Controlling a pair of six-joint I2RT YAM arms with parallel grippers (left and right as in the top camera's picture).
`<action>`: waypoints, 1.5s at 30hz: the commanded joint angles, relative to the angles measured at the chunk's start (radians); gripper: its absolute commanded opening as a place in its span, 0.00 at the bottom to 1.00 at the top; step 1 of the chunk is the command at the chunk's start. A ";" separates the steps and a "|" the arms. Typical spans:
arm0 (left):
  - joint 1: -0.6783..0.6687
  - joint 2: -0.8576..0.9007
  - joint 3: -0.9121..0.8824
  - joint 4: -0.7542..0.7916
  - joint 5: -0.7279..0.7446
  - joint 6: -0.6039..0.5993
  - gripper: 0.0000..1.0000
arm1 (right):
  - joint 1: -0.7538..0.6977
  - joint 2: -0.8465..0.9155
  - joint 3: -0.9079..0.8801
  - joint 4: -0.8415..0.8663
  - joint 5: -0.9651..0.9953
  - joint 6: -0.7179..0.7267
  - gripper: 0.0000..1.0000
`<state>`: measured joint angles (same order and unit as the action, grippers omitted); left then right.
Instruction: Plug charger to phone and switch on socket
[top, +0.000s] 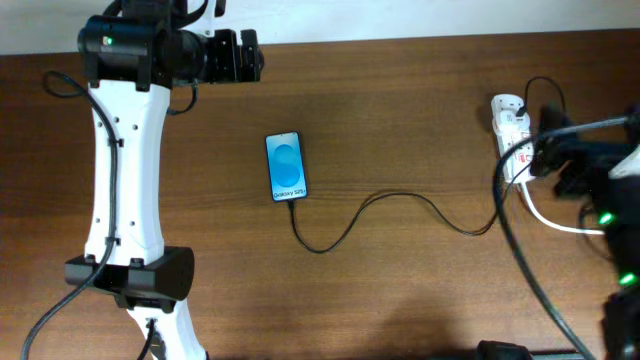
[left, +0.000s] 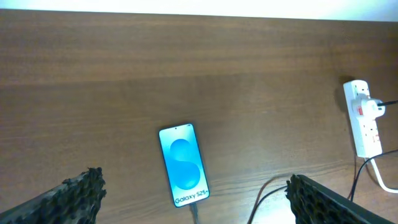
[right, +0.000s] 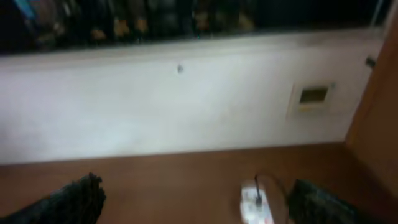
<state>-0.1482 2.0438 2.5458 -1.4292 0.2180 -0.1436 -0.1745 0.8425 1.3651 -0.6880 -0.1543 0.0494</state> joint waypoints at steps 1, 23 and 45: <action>0.007 -0.010 0.010 -0.002 -0.006 0.002 0.99 | 0.045 -0.188 -0.371 0.257 0.036 -0.002 0.99; 0.007 -0.010 0.010 -0.002 -0.006 0.002 0.99 | 0.069 -0.831 -1.360 0.620 0.035 -0.001 0.98; 0.093 -1.217 -1.777 1.079 -0.088 0.299 0.99 | 0.070 -0.831 -1.360 0.620 0.035 -0.001 0.98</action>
<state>-0.1036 0.9730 0.9405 -0.4271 0.1375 0.1196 -0.1131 0.0166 0.0109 -0.0624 -0.1204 0.0498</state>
